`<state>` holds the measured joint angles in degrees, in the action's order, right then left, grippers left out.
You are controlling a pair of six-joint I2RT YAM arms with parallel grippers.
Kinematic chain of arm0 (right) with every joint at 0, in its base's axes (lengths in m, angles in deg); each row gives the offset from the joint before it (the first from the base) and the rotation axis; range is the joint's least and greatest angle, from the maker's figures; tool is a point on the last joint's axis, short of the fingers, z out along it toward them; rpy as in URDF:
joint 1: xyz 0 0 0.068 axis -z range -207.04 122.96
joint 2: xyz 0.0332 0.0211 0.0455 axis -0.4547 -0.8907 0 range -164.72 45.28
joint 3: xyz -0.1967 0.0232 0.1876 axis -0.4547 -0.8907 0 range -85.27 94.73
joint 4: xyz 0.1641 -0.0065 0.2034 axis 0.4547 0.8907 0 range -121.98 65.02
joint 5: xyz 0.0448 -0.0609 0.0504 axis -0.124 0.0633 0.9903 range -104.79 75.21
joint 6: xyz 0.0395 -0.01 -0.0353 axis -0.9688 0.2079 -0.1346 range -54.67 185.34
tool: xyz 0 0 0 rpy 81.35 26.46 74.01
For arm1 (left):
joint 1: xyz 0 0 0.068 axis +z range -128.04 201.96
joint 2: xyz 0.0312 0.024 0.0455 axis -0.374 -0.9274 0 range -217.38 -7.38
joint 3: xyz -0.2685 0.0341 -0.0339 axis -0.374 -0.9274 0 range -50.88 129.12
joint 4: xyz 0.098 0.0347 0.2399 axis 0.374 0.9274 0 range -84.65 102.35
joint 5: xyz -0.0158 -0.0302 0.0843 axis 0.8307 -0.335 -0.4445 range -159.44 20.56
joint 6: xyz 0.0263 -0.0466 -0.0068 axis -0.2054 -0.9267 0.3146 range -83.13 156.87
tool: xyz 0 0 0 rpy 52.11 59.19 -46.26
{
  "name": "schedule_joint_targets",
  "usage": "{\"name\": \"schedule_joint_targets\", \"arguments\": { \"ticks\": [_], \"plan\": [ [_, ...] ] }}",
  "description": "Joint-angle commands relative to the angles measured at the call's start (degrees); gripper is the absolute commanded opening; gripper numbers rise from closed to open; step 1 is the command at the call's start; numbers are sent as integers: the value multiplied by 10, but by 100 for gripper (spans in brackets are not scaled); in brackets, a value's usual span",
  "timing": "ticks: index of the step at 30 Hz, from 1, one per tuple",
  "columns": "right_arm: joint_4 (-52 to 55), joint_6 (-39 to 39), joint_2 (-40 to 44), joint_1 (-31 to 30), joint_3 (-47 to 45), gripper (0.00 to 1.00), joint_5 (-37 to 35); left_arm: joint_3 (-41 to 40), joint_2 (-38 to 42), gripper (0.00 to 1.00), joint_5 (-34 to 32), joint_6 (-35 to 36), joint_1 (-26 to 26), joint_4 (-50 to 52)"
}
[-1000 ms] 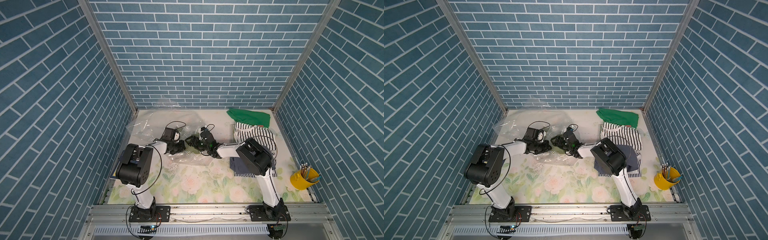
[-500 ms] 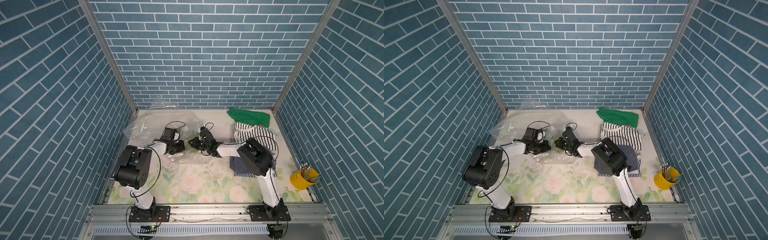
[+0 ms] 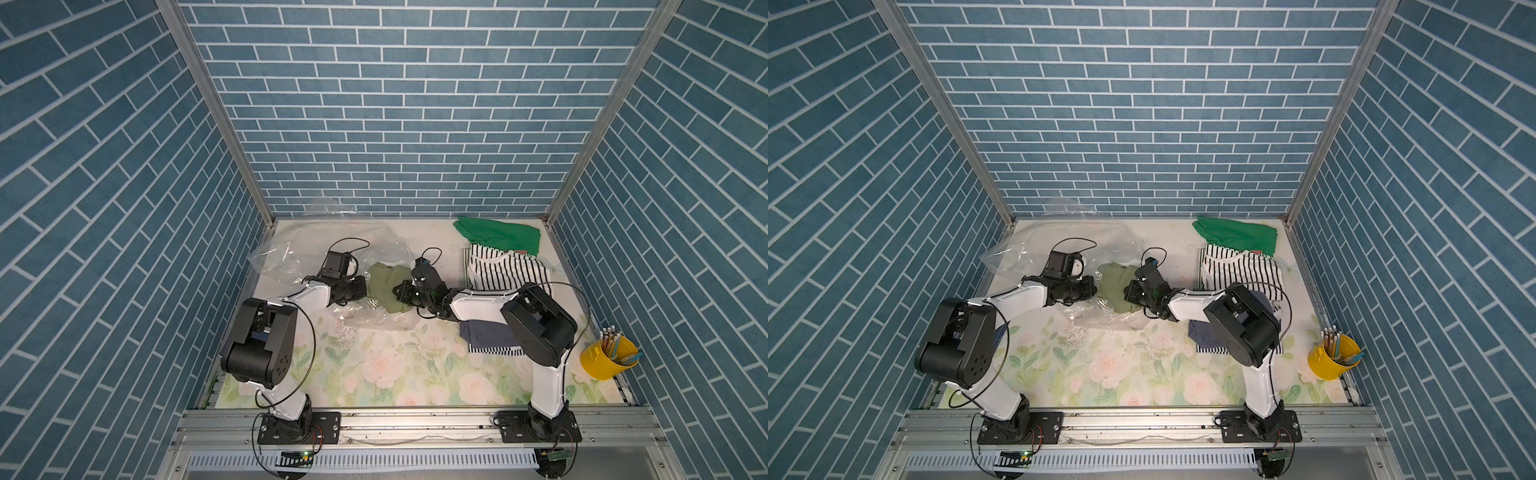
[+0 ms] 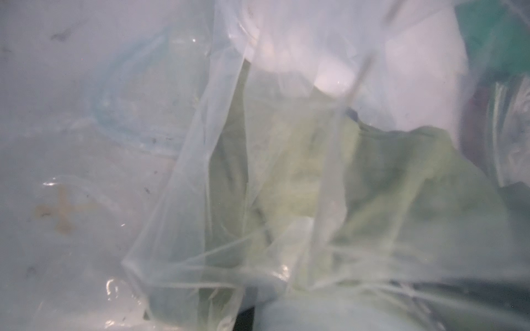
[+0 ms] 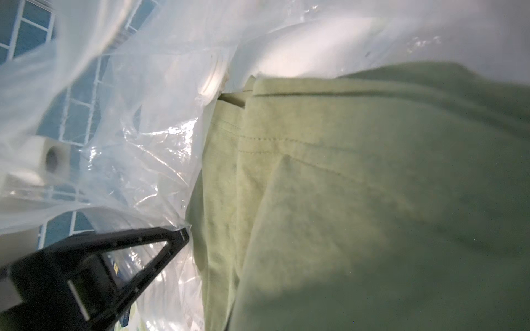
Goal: Take the tank top out of the vacuum bag
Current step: Take out the tank top from the vacuum bag.
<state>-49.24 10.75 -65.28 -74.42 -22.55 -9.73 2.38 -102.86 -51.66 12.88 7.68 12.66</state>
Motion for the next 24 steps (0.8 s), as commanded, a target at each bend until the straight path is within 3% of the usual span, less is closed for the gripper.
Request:
{"name": "schedule_joint_targets", "arguments": {
  "ticks": [1,13,24],
  "plan": [
    [29,31,59,1,-5,0,-18,18,-7,0,-18,14,0,9],
    [270,103,188,41,32,0,-11,26,-23,1,-27,1,9,4],
    [352,151,283,153,25,0,13,62,-70,0,-62,-42,20,9]
  ]
}}
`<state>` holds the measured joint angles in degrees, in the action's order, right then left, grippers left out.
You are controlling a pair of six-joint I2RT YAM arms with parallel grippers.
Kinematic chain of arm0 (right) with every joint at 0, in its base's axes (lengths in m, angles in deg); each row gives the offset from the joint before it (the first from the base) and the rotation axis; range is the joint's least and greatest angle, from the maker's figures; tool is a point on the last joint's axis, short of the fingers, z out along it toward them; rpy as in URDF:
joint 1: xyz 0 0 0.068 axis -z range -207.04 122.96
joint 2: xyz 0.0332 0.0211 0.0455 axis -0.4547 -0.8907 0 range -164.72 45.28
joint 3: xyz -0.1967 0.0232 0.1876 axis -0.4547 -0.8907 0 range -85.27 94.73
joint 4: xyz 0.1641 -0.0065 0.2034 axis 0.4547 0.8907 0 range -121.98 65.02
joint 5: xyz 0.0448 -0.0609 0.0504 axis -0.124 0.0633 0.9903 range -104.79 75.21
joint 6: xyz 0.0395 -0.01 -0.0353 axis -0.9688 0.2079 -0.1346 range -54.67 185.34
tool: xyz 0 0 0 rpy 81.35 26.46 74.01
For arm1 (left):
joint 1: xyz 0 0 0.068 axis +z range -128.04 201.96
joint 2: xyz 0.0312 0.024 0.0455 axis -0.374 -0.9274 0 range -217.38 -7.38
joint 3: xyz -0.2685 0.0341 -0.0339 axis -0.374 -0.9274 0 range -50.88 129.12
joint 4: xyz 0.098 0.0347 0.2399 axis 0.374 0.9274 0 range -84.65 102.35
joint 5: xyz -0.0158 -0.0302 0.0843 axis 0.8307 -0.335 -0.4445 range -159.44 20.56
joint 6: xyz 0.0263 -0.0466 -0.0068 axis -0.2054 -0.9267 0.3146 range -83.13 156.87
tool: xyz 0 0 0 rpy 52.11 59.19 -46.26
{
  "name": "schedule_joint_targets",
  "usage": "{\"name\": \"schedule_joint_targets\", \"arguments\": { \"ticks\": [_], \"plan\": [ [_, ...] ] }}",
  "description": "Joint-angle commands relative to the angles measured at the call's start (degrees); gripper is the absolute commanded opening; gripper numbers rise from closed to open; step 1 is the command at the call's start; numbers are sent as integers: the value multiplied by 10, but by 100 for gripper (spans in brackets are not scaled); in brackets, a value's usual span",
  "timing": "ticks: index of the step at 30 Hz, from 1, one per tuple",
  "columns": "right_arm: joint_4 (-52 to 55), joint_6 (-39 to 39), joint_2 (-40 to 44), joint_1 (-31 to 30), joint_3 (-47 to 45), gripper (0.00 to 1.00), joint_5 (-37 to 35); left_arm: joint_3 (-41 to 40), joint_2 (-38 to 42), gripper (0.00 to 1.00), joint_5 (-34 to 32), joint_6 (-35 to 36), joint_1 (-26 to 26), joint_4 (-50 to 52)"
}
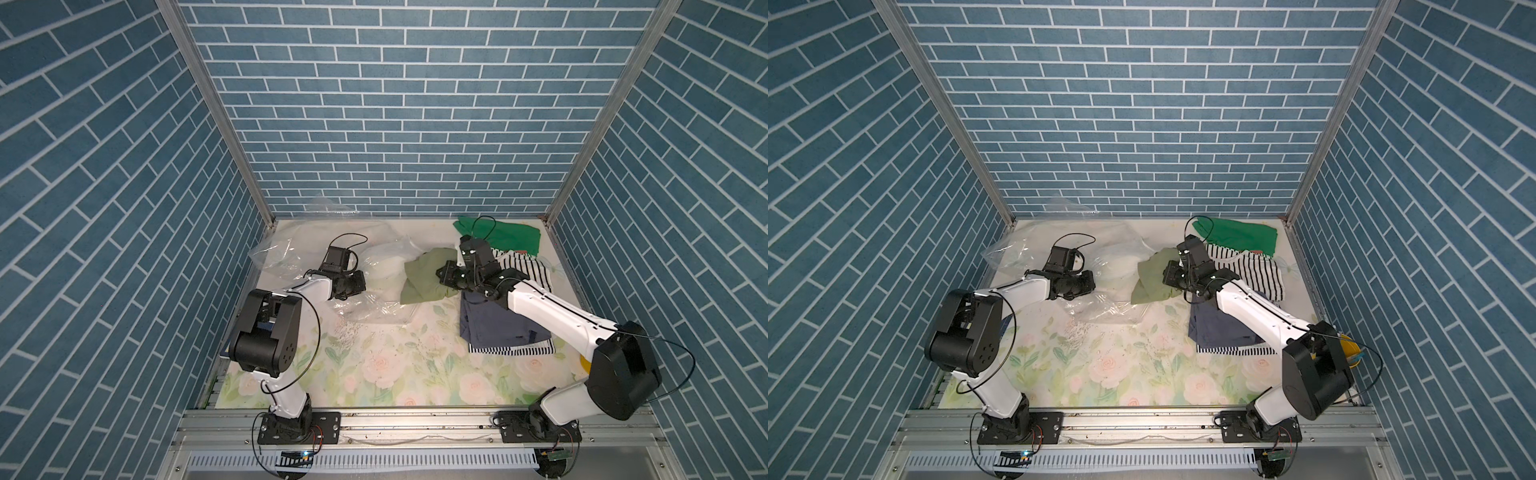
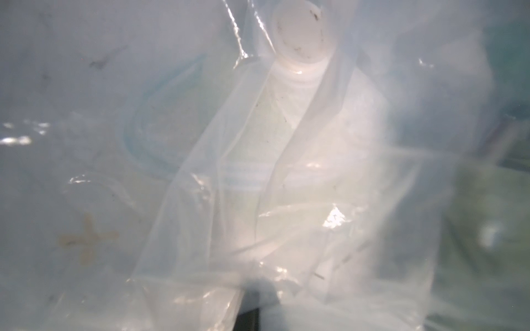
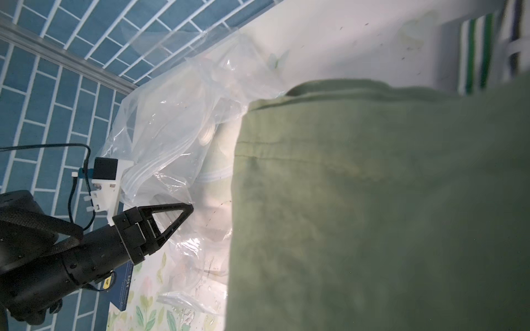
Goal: Take the tank top out of the vacuum bag
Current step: Take out the tank top from the vacuum bag.
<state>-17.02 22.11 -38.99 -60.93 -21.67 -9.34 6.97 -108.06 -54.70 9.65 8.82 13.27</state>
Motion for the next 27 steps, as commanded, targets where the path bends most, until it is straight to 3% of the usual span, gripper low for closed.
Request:
{"name": "schedule_joint_targets", "arguments": {
  "ticks": [1,13,20,27],
  "plan": [
    [38,43,22,28,23,0,14,17,-25,0,-32,-11,14,6],
    [104,107,-20,165,95,0,81,32,-43,0,-39,-44,44,-11],
    [193,153,-118,190,219,0,72,32,-39,0,-34,-48,44,-22],
    [251,185,-150,206,289,0,83,19,-36,0,-37,-51,44,-33]
  ]
}}
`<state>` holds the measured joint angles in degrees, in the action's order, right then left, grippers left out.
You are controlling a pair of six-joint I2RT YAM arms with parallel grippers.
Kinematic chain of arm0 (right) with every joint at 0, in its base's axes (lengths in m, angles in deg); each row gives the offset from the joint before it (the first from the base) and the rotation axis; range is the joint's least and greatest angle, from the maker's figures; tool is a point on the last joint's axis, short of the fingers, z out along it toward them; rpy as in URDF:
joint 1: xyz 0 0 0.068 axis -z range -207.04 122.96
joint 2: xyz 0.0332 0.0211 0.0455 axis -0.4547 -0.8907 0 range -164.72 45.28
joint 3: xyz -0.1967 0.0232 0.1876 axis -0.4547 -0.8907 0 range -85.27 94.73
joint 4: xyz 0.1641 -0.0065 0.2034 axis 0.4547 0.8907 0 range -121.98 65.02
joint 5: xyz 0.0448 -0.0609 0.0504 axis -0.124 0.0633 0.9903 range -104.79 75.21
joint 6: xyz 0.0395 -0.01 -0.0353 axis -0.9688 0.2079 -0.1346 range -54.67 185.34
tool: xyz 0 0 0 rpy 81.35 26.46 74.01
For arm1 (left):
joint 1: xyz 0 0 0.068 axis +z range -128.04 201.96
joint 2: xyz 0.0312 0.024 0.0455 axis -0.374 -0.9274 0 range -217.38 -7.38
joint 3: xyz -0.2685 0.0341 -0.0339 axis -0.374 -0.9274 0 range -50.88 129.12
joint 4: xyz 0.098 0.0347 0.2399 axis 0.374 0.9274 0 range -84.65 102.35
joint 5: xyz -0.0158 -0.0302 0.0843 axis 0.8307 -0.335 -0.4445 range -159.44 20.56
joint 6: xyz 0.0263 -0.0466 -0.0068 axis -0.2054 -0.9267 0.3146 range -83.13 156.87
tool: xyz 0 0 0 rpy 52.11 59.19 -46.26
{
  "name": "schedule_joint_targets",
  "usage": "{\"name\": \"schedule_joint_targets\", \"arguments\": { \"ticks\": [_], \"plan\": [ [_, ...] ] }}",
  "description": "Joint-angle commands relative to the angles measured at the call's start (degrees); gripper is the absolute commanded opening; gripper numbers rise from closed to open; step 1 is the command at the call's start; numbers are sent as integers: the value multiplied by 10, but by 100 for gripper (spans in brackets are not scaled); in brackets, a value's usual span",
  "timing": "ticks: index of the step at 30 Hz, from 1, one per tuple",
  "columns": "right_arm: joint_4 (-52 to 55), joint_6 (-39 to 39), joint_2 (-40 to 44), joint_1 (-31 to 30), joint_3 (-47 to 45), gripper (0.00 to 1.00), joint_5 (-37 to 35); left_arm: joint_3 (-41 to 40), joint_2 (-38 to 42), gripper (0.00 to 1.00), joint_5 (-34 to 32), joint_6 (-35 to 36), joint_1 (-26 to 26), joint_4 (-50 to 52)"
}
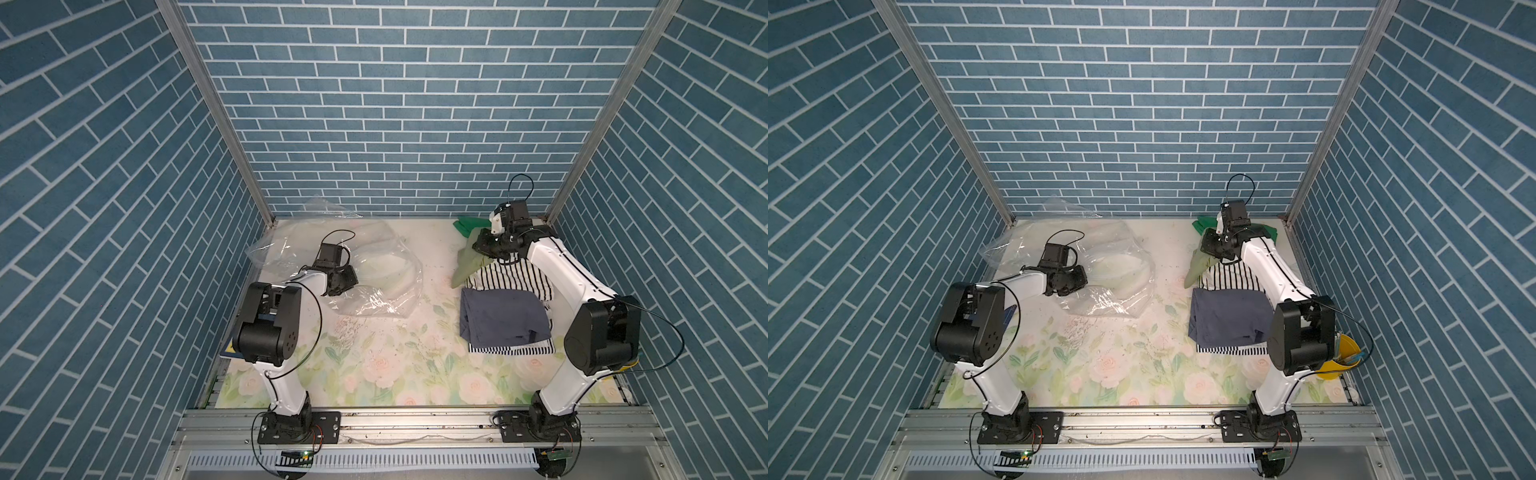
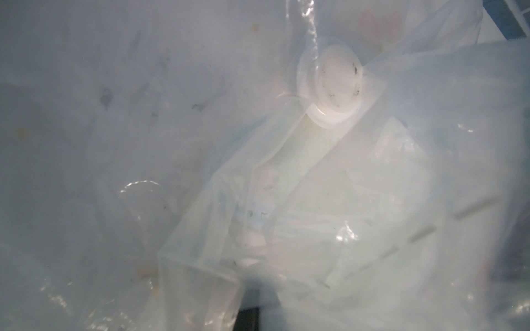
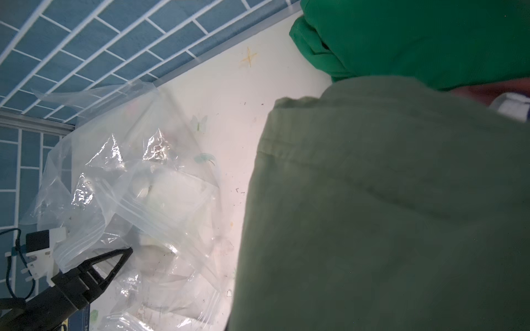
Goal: Take the tank top out of the vacuum bag
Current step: Take out the tank top from the vacuum bag.
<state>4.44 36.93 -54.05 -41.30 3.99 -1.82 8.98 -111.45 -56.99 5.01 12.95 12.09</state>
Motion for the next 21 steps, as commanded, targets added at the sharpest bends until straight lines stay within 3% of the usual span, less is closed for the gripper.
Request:
{"name": "schedule_joint_targets", "arguments": {
  "ticks": [1,10,21],
  "plan": [
    [42,43,1,13,37,0,10,-5,-1,0,-14,-7,3,-23],
    [68,88,-1,50,29,0,23,-29,12,0,-7,-16,-1,-41],
    [81,114,-36,78,0,0,-65,-50,43,0,-1,-20,-19,-34]
  ]
}}
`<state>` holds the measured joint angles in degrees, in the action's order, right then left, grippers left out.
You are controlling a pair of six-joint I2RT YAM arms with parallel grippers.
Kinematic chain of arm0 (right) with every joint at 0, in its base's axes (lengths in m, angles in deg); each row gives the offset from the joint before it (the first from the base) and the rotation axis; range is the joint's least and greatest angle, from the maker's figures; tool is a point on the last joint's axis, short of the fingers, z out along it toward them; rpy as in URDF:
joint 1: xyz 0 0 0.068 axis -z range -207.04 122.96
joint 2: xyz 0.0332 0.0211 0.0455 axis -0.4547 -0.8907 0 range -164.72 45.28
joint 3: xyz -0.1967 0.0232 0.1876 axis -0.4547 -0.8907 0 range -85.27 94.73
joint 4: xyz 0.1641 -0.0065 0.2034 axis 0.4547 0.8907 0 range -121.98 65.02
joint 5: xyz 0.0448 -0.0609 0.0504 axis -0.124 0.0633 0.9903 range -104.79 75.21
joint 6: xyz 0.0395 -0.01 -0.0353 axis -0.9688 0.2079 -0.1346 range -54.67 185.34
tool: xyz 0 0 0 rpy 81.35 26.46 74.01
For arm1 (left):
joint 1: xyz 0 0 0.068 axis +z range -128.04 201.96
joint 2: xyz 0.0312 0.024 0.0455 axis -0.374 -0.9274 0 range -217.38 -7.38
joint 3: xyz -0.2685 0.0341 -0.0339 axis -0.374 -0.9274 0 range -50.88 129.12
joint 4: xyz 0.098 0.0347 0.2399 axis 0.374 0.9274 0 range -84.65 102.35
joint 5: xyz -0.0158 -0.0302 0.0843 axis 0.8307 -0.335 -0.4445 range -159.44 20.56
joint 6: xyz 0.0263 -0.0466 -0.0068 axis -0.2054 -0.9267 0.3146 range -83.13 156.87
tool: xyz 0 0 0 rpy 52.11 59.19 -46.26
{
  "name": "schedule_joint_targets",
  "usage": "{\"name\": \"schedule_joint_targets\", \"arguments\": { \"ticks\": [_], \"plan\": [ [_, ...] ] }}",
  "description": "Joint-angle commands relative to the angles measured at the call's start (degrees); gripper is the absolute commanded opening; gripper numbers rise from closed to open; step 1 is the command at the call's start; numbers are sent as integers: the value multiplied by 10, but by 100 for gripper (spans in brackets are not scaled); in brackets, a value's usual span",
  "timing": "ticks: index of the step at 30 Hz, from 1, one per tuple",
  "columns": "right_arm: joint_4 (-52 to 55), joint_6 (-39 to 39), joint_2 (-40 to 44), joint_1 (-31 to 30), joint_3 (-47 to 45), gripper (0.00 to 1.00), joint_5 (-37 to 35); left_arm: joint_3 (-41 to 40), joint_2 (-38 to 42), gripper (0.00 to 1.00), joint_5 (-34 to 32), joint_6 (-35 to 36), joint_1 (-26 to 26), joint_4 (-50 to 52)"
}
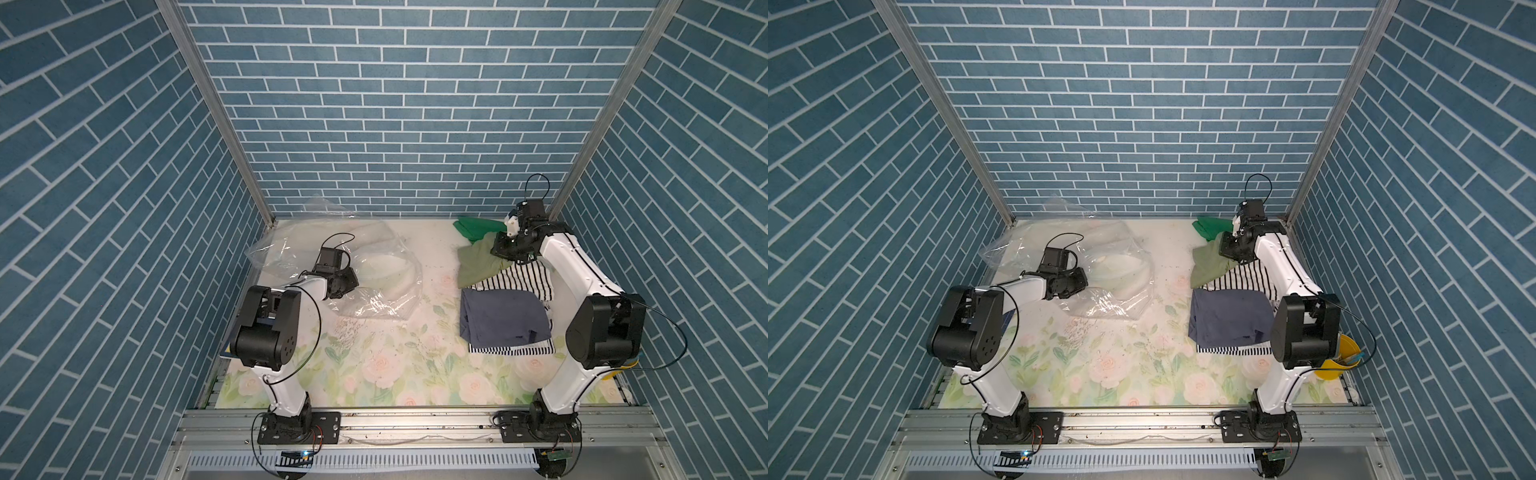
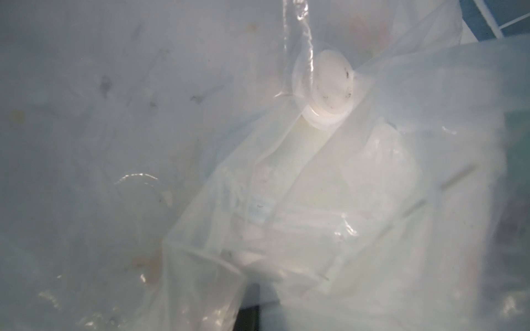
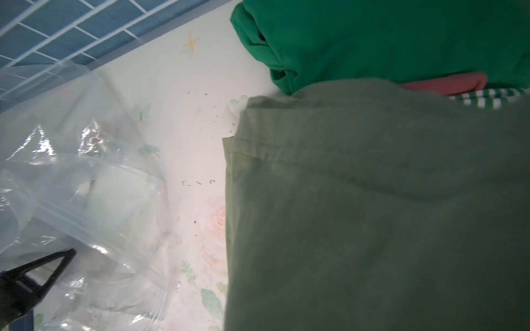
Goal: Take the tank top out of the vacuum bag
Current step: Take out the tank top from the vacuum bag.
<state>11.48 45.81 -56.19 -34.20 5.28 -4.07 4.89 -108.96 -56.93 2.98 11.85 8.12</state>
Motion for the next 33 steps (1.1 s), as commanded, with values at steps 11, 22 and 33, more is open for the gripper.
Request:
{"name": "schedule_joint_targets", "arguments": {
  "ticks": [11,22,33],
  "plan": [
    [-65,8,-31,15,-89,0,-77,26,26,0,-21,-31,-17,44],
    [-122,-12,-6,24,-143,62,-93,29,29,0,-44,-45,-25,57],
    [-138,-49,90,38,-164,79,-180,25,51,0,-73,-65,-45,71]
  ]
}}
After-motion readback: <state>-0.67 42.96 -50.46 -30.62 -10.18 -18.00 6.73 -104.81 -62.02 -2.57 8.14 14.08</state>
